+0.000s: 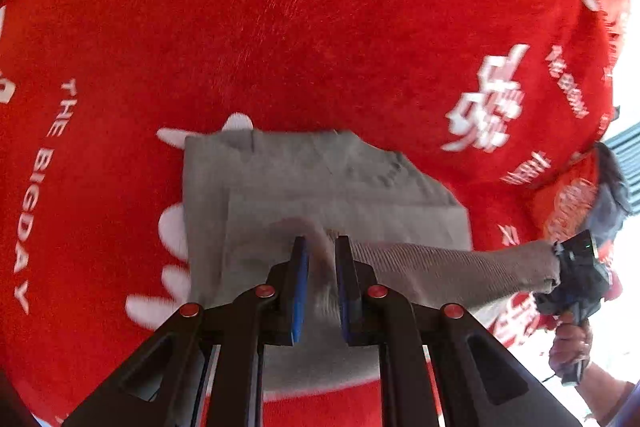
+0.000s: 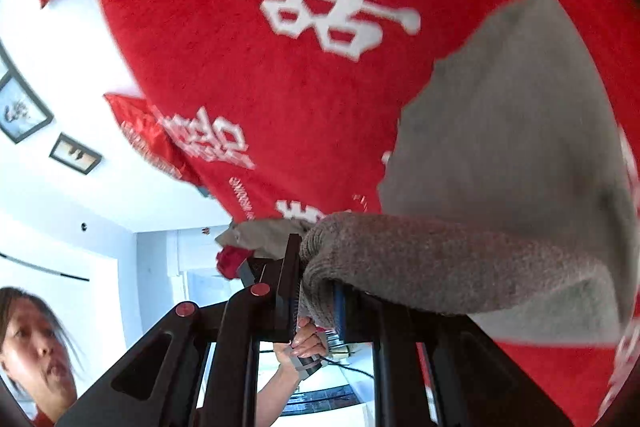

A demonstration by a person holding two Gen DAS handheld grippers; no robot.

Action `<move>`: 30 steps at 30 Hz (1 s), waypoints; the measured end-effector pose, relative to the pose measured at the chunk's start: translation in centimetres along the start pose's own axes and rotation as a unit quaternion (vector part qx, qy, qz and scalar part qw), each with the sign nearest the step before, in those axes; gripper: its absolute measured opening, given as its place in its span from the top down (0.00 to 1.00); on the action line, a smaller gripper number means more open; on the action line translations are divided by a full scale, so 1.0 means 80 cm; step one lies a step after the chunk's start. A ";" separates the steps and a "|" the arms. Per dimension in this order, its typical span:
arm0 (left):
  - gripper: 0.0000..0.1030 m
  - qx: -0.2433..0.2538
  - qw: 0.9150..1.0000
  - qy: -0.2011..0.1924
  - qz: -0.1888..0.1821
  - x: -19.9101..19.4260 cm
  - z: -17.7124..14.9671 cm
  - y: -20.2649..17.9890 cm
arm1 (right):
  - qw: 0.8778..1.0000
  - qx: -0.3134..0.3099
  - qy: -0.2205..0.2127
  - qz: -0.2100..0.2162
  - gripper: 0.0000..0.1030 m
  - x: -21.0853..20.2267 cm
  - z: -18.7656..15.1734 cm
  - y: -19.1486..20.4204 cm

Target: Fold small clothes

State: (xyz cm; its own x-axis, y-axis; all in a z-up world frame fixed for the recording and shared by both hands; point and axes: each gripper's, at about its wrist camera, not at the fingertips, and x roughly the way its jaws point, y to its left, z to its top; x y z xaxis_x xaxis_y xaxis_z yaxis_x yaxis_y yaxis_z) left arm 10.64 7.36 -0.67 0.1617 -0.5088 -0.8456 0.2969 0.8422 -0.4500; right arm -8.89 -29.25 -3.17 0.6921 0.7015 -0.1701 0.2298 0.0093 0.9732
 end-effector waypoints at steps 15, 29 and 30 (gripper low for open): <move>0.20 0.125 0.984 0.035 0.121 0.083 0.029 -0.025 | 0.982 0.046 0.036 -0.178 0.33 0.047 0.111 -0.087; 0.48 0.183 0.968 0.140 0.099 0.190 0.065 -0.055 | 0.850 -0.275 0.147 -0.424 0.41 0.136 0.129 -0.015; 0.90 0.184 0.964 0.160 0.108 0.199 0.064 -0.053 | 0.848 -0.270 0.156 -0.428 0.75 0.142 0.126 -0.018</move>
State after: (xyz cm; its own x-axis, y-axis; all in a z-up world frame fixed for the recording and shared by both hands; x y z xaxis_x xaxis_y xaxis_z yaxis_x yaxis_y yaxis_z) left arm 16.76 -5.25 -10.74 -0.0234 -0.1989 -0.9797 0.6124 0.7718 -0.1713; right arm 5.57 -28.50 -8.10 0.1963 0.4268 -0.8828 0.1515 0.8763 0.4573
